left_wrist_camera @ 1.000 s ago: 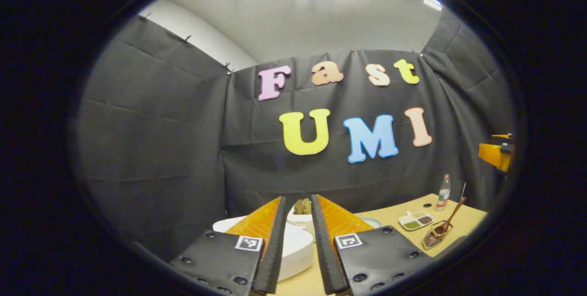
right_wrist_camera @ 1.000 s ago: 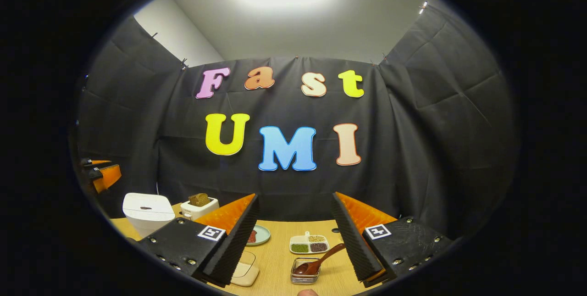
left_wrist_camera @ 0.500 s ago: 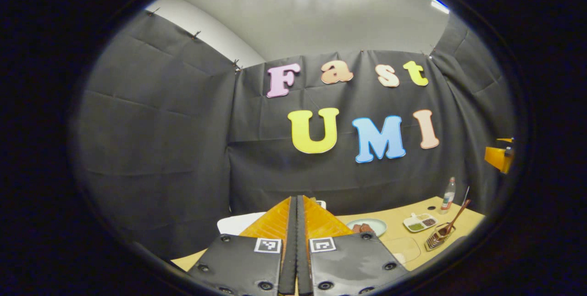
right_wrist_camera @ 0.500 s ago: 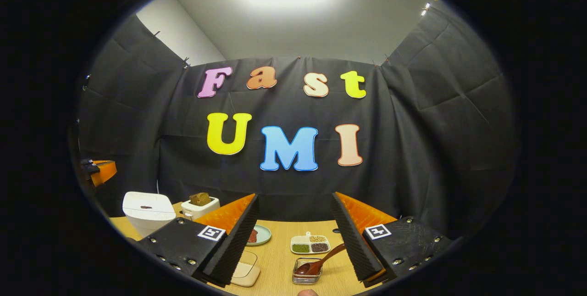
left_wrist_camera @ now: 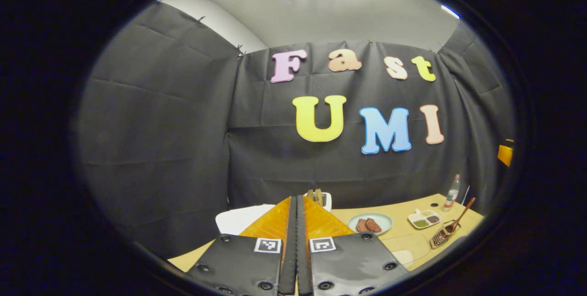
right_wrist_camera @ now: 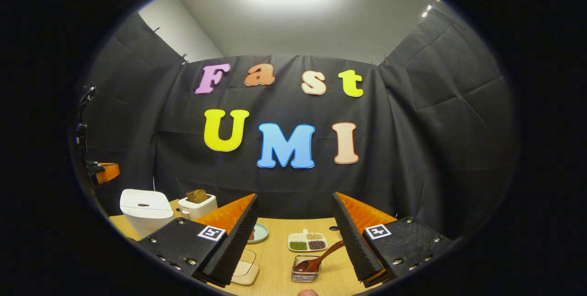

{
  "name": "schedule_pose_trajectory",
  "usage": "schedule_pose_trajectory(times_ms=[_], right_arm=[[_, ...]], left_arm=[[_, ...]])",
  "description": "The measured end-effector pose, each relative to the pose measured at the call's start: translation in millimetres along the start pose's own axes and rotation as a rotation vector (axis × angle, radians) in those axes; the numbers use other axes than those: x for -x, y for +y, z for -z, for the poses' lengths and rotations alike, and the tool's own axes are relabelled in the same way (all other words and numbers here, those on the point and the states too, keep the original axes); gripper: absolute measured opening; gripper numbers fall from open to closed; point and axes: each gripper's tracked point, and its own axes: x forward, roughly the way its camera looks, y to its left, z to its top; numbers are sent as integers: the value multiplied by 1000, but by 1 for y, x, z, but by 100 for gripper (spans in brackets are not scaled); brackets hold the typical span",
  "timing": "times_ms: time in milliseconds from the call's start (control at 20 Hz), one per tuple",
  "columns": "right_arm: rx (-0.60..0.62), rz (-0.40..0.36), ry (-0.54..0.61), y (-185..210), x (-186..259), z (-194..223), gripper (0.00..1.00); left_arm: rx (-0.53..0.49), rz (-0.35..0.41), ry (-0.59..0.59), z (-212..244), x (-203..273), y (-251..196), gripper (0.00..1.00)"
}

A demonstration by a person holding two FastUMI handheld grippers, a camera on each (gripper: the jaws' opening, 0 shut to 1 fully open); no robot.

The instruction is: Close the left gripper, press the button to open the rice cooker; take a wooden spoon from the chopstick holder with the right hand, scoop a spoonful of rice and pour it into the rice cooker, then put the wooden spoon back into the chopstick holder.

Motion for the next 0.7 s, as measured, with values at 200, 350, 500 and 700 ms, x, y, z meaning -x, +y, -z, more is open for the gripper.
schedule_pose_trajectory(times_ms=[200, 350, 500, 700], right_arm=[[9, 34, 1, -3, 5, -2, 95], [23, 61, 9, -4, 10, -1, 95], [34, 88, 19, -6, 15, 2, 95], [43, 124, 36, -6, 22, 8, 95]], left_arm=[[33, 18, 41, 16, -25, 10, 8], [40, 33, 75, 32, -43, 16, 8], [35, 44, 105, 46, -62, 22, 8], [46, 89, 177, 81, -83, 18, 9]])
